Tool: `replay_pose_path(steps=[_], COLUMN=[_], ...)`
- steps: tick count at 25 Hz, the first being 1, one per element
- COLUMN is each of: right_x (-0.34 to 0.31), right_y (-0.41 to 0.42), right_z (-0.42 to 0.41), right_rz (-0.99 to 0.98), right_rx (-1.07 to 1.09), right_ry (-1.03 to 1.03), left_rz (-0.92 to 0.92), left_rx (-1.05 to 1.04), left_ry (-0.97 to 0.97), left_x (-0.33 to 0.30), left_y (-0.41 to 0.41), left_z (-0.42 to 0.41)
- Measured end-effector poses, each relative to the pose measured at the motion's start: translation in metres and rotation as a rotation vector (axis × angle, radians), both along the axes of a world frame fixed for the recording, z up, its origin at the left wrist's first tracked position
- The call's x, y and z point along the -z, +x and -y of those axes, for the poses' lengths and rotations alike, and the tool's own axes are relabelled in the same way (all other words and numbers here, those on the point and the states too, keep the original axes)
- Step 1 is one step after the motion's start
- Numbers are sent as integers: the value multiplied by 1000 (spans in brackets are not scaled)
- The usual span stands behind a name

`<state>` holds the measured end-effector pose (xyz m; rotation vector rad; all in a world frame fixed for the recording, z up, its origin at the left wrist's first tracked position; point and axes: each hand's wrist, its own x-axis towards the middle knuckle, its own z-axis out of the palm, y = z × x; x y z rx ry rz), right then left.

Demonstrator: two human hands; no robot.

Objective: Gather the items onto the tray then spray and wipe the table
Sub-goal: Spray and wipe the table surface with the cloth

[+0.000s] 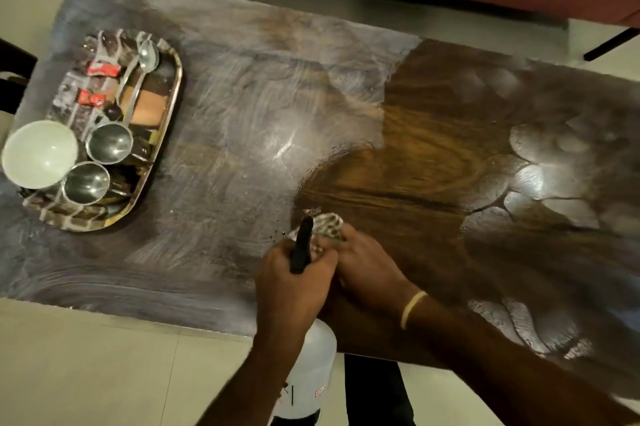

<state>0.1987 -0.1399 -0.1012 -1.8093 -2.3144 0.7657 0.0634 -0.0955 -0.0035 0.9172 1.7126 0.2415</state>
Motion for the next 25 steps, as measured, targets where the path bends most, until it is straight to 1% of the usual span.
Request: replay_pose_path(steps=[1,2,4,5,6,7,8,9,10,11,12,13,14,16,17,18,19,20,21,23,24,25], right_x=[-7,-7,5,12,14,12,11,9,4,-1,-3,-3,-1,10,19,20,17,15,12,7,6,3], right_y=[20,46,96,114,115,102,83,65,51,49,62,86,112,160,171,168,150,129,111,95,105,125], right_z=[11,8,-26,-52,-80,-103,-115,-115,-102,-84,-67,-56,-55,-78,-98,-118,-135,-145,-146,-115,-92,-73], right_rz=[-7,1,82,139,174,171,141,101,81,56,42,42,73,130,164,171,143,100,70,49,61,62], right_rx=[-19,48,351,508,617,651,621,508,340,185,104,110,197,473,591,649,659,633,543,154,8,-34], right_ry=[-17,-20,-44,-36,-16,-5,-10,-4,11,24,14,25,9,-2,15,38,71,106,127,99,61,41], left_rz=[-19,-32,-37,-35,-39,-45,-51,-51,-44,-38,-32,-28,-26,-29,-30,-38,-51,-69,-84,-105,-103,-103], left_rx=[24,29,28,34,42,57,71,73,64,57,55,51,24,-47,-63,-67,-67,-69,-78,-74,-58,-41], left_ry=[1,-8,-33,-47,-48,-38,-23,-8,2,4,-1,-9,-15,-29,-41,-50,-49,-38,-17,41,69,91], left_x=[-1,-2,-3,-2,-2,-2,-2,-4,-6,-6,-6,-6,-5,1,5,10,12,14,14,12,10,10], left_y=[2,5,13,18,24,30,37,44,50,54,57,60,63,69,73,77,82,86,91,95,97,98], left_z=[-2,-4,-8,-9,-10,-12,-13,-16,-20,-25,-30,-35,-39,-44,-46,-47,-47,-48,-50,-56,-59,-63])
